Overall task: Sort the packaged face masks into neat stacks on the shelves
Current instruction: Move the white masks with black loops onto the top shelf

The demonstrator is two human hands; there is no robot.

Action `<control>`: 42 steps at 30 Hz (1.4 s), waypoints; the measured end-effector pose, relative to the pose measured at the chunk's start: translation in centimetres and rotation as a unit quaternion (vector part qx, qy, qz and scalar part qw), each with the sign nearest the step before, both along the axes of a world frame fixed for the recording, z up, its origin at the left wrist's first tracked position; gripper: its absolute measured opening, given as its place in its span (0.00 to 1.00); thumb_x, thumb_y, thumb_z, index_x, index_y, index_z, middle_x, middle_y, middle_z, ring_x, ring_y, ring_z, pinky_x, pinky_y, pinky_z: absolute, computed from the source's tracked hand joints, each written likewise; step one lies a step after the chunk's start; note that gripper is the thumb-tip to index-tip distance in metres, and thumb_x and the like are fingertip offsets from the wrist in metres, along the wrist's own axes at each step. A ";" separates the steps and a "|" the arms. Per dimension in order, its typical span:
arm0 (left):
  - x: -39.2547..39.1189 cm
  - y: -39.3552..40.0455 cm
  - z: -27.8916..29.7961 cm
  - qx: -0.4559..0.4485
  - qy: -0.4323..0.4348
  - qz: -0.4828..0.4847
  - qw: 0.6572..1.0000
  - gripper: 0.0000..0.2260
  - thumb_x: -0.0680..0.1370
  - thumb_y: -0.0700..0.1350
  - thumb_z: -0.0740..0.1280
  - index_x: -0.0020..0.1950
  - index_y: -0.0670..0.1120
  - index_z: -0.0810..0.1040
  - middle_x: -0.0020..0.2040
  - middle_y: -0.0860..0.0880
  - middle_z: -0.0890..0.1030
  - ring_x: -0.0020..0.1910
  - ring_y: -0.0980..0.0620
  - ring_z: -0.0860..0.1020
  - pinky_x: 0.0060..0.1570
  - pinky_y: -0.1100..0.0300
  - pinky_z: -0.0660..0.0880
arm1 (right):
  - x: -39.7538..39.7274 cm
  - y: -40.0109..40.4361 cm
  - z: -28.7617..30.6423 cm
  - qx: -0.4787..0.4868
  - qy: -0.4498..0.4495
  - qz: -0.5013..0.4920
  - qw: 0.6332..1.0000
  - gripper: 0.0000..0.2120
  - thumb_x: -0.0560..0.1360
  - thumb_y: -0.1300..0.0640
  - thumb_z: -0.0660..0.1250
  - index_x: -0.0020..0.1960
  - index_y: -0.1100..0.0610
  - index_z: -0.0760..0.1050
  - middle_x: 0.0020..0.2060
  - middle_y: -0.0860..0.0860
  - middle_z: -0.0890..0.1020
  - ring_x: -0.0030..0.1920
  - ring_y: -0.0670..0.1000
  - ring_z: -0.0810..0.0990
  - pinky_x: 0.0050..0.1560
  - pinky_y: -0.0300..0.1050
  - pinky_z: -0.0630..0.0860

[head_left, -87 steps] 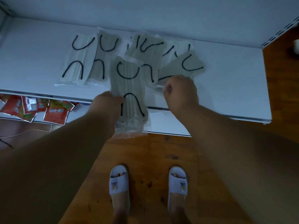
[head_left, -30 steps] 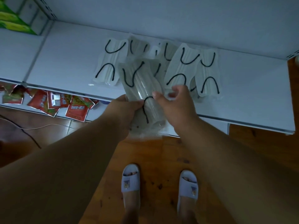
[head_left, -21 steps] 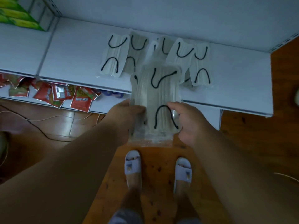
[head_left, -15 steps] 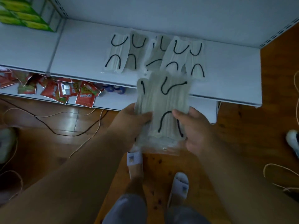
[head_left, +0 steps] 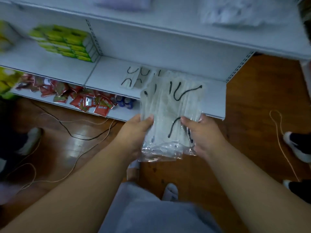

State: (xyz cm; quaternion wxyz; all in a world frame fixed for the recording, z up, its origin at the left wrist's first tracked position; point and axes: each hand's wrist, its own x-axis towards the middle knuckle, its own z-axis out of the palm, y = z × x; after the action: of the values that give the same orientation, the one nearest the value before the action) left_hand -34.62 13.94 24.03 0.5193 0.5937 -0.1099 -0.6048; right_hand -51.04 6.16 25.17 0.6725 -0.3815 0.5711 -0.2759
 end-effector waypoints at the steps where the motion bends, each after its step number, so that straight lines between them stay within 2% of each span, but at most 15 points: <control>1: -0.6 0.5 1.1 -0.010 0.003 -0.001 1.000 0.08 0.82 0.42 0.63 0.60 0.43 0.77 0.51 0.40 0.85 0.51 0.40 0.85 0.49 0.44 0.80 | -0.7 0.6 1.3 -0.010 -0.001 0.003 1.000 0.04 0.76 0.63 0.71 0.51 0.57 0.79 0.41 0.53 0.87 0.43 0.55 0.86 0.42 0.59 0.83; 5: -2.0 1.3 5.1 -0.054 -0.017 -0.006 0.998 0.12 0.80 0.36 0.63 0.63 0.43 0.76 0.52 0.40 0.85 0.50 0.40 0.85 0.45 0.47 0.80 | -2.9 2.2 6.2 -0.044 -0.010 0.013 0.999 0.06 0.77 0.63 0.69 0.54 0.58 0.77 0.44 0.54 0.86 0.41 0.53 0.86 0.39 0.51 0.83; 7: -2.3 1.3 7.5 -0.073 -0.032 -0.013 0.997 0.13 0.79 0.34 0.65 0.63 0.43 0.76 0.50 0.40 0.85 0.49 0.40 0.85 0.45 0.46 0.81 | -3.5 2.9 8.4 -0.029 -0.033 -0.002 0.999 0.06 0.77 0.63 0.70 0.53 0.57 0.77 0.44 0.54 0.86 0.42 0.55 0.86 0.41 0.56 0.83; 9: -2.5 1.0 10.3 -0.089 -0.041 -0.024 0.995 0.14 0.78 0.34 0.67 0.62 0.44 0.76 0.51 0.40 0.85 0.49 0.38 0.85 0.49 0.41 0.81 | -3.4 3.3 10.7 -0.012 -0.068 -0.021 0.997 0.08 0.75 0.63 0.72 0.53 0.57 0.78 0.46 0.57 0.86 0.46 0.60 0.86 0.44 0.67 0.81; 11: -2.1 0.4 12.8 -0.110 -0.059 -0.031 0.992 0.13 0.77 0.34 0.69 0.60 0.44 0.77 0.51 0.40 0.85 0.50 0.38 0.84 0.52 0.38 0.80 | -2.8 3.2 12.9 -0.030 -0.077 -0.033 0.996 0.09 0.75 0.65 0.72 0.54 0.57 0.79 0.47 0.58 0.86 0.49 0.62 0.85 0.48 0.71 0.79; 13: -1.1 0.1 14.8 -0.132 -0.078 -0.039 0.987 0.10 0.78 0.38 0.69 0.58 0.46 0.78 0.51 0.41 0.86 0.50 0.39 0.84 0.54 0.39 0.80 | -1.8 3.0 14.8 -0.066 -0.072 -0.046 0.994 0.09 0.75 0.65 0.71 0.54 0.56 0.80 0.46 0.56 0.87 0.50 0.60 0.85 0.52 0.69 0.79; 15: 0.2 0.2 16.5 -0.138 -0.082 -0.035 0.986 0.05 0.81 0.43 0.65 0.56 0.48 0.78 0.50 0.43 0.86 0.51 0.41 0.84 0.55 0.41 0.80 | -0.5 2.8 16.3 -0.089 -0.064 -0.066 0.992 0.09 0.75 0.64 0.72 0.54 0.56 0.81 0.44 0.54 0.87 0.48 0.58 0.85 0.51 0.66 0.80; 18: 3.2 1.1 17.9 -0.140 -0.100 -0.025 0.985 0.08 0.83 0.44 0.62 0.58 0.47 0.79 0.50 0.44 0.86 0.52 0.42 0.84 0.56 0.42 0.79 | 2.5 3.4 17.7 -0.116 -0.061 -0.081 0.988 0.07 0.76 0.65 0.71 0.53 0.58 0.81 0.42 0.53 0.87 0.46 0.57 0.85 0.48 0.59 0.82; 20: 5.7 1.9 18.9 -0.142 -0.133 -0.012 0.981 0.07 0.83 0.46 0.63 0.57 0.49 0.80 0.51 0.45 0.86 0.52 0.42 0.84 0.57 0.40 0.78 | 5.2 4.1 18.6 -0.143 -0.063 -0.069 0.985 0.06 0.76 0.65 0.70 0.52 0.57 0.81 0.42 0.53 0.87 0.46 0.56 0.86 0.51 0.58 0.82; 23: 9.9 2.4 21.7 -0.177 -0.190 0.006 0.966 0.07 0.81 0.50 0.66 0.56 0.52 0.81 0.50 0.47 0.86 0.51 0.44 0.84 0.55 0.40 0.79 | 9.7 4.5 21.1 -0.204 -0.066 -0.052 0.975 0.07 0.77 0.65 0.68 0.46 0.54 0.80 0.36 0.47 0.86 0.40 0.47 0.86 0.48 0.50 0.82; 27: 14.8 1.7 27.5 -0.250 -0.254 0.008 0.934 0.05 0.81 0.44 0.67 0.55 0.52 0.81 0.48 0.50 0.87 0.49 0.49 0.85 0.53 0.45 0.81 | 15.3 3.5 26.4 -0.289 -0.088 -0.029 0.953 0.09 0.78 0.66 0.67 0.48 0.53 0.81 0.42 0.50 0.87 0.45 0.50 0.86 0.54 0.53 0.81; 32: 18.5 0.6 33.2 -0.295 -0.282 0.060 0.911 0.07 0.78 0.49 0.69 0.55 0.55 0.81 0.48 0.51 0.86 0.49 0.48 0.85 0.51 0.44 0.82 | 19.5 1.6 32.2 -0.353 -0.102 -0.022 0.930 0.06 0.78 0.64 0.67 0.51 0.56 0.81 0.44 0.52 0.87 0.48 0.52 0.86 0.54 0.53 0.81; 34: 19.3 -0.6 35.4 -0.319 -0.290 0.060 0.900 0.05 0.80 0.46 0.68 0.55 0.54 0.80 0.46 0.52 0.86 0.47 0.51 0.85 0.50 0.46 0.82 | 20.2 0.3 34.4 -0.381 -0.102 -0.023 0.919 0.07 0.78 0.65 0.67 0.51 0.55 0.81 0.44 0.51 0.87 0.47 0.50 0.86 0.50 0.49 0.81; 38: 19.5 -4.1 39.8 -0.350 -0.283 0.044 0.892 0.03 0.80 0.46 0.68 0.53 0.53 0.79 0.44 0.51 0.86 0.44 0.49 0.85 0.46 0.44 0.83 | 20.0 -3.2 38.8 -0.429 -0.100 -0.047 0.896 0.07 0.78 0.65 0.67 0.48 0.54 0.80 0.39 0.47 0.87 0.41 0.44 0.85 0.38 0.34 0.79; 42: 17.1 -8.7 43.2 -0.374 -0.281 0.002 0.884 0.02 0.80 0.47 0.68 0.50 0.54 0.78 0.47 0.51 0.84 0.47 0.50 0.83 0.47 0.48 0.82 | 17.4 -6.6 41.7 -0.445 -0.077 -0.095 0.887 0.07 0.78 0.65 0.67 0.46 0.55 0.81 0.39 0.49 0.87 0.41 0.48 0.86 0.42 0.42 0.82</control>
State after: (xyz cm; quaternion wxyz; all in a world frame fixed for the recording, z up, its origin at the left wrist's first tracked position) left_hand -17.51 5.22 67.21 0.6517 0.5003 -0.4678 -0.3258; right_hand -33.63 -0.48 66.87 0.4448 -0.5621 0.3683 -0.5920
